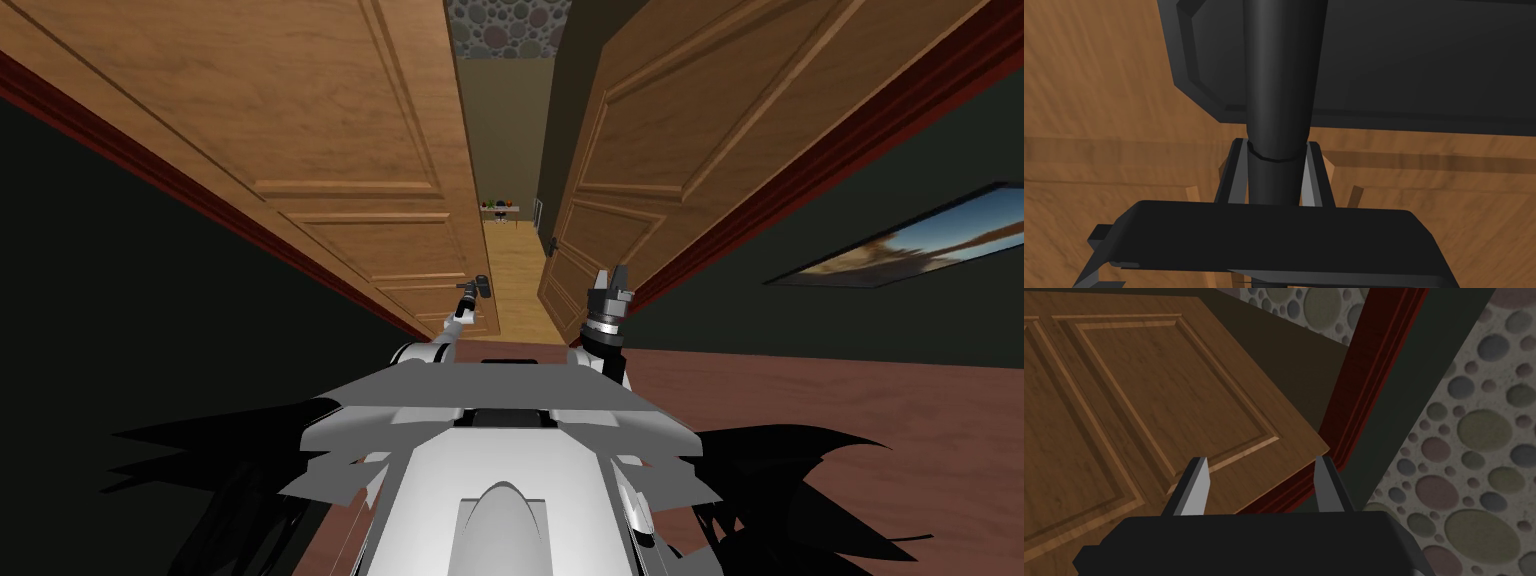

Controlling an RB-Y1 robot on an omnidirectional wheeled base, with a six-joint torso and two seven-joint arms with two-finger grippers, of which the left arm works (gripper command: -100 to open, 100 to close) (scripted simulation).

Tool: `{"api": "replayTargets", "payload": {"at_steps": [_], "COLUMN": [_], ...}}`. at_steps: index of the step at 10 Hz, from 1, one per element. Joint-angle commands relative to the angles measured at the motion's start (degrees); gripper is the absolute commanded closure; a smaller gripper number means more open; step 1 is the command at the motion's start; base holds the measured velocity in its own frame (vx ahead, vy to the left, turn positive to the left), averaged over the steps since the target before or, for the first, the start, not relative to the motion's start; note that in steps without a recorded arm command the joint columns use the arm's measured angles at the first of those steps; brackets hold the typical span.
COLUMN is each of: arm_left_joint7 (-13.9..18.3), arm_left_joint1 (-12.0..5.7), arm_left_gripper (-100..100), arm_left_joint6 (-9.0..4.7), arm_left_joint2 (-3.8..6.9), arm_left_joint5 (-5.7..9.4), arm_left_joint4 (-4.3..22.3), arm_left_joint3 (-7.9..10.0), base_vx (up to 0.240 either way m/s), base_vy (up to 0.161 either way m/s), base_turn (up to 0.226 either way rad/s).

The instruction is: Push the door open

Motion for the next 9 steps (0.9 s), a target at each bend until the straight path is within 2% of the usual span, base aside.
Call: {"api": "replayTargets", "payload": {"at_steps": [1, 3, 6, 8, 9], "arm_left_joint7": [-0.8, -1.0, -1.7, -1.7, -2.2], "arm_left_joint1": [0.16, 0.24, 0.54, 0.54, 0.72], "arm_left_gripper": [100, 100, 100, 100, 100], "arm_left_joint6": [0.21, 0.23, 0.32, 0.32, 0.37], "arm_left_joint2": [0.58, 0.88, 1.95, 1.95, 2.58], "arm_left_joint5": [0.37, 0.58, 1.37, 1.37, 1.84], "arm_left_joint4": [-0.7, -0.7, -0.5, -0.5, -0.4], "arm_left_joint3": [1.3, 1.89, 4.03, 4.03, 5.31], "base_vx": [0.172, 0.152, 0.19, 0.099, 0.101], "base_vy": [-0.084, -0.079, -0.101, -0.034, -0.058], "base_turn": [0.071, 0.052, 0.067, 0.026, 0.04]}}
